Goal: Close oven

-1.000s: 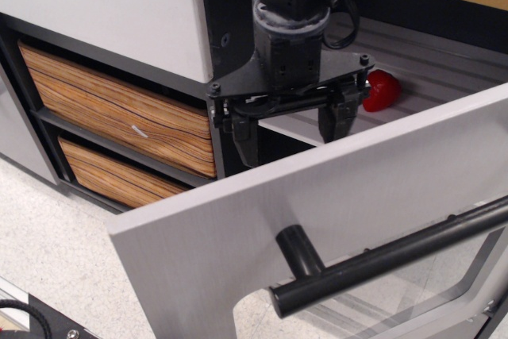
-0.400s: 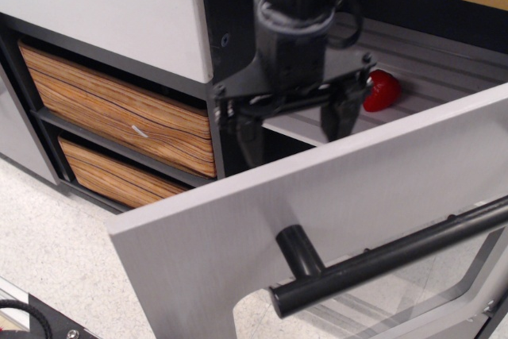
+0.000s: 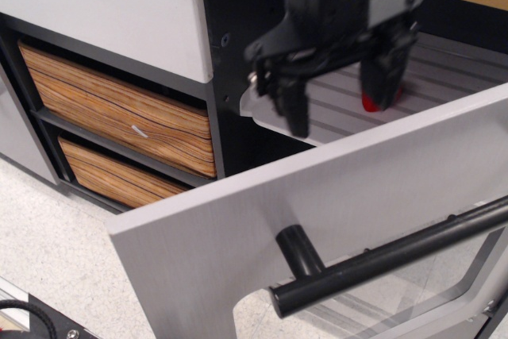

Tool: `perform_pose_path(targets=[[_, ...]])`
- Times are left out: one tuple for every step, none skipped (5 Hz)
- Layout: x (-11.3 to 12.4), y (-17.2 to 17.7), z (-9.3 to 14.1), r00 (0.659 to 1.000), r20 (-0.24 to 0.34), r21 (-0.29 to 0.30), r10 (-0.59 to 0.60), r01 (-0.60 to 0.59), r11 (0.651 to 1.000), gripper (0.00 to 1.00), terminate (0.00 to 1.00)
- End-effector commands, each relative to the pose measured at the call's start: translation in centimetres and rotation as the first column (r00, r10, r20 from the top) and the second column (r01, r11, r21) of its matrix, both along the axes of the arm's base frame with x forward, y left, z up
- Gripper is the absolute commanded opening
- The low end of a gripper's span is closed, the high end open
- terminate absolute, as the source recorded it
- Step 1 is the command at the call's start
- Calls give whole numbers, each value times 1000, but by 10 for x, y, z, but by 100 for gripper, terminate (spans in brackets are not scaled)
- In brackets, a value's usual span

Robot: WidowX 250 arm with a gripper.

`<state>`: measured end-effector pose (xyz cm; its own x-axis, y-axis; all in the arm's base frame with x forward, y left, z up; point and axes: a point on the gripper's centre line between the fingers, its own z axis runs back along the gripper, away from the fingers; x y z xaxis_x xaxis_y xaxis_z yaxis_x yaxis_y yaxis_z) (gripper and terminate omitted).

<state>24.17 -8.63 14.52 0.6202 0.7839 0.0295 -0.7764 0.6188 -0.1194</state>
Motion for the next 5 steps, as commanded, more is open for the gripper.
perform_pose_path(targets=[[-31,-28,66,1000,3,-44,-10,10,999,100,0],[-46,-35,77,998,-43,-91,-43,39,995,100,0],[-52,-45,74,994,-96,-113,-59,48,992,100,0],[-56,-52,57,990,-126,-83,-58,48,995,100,0],[-59,-54,47,984,-158,-156,-78,53,986,100,0]])
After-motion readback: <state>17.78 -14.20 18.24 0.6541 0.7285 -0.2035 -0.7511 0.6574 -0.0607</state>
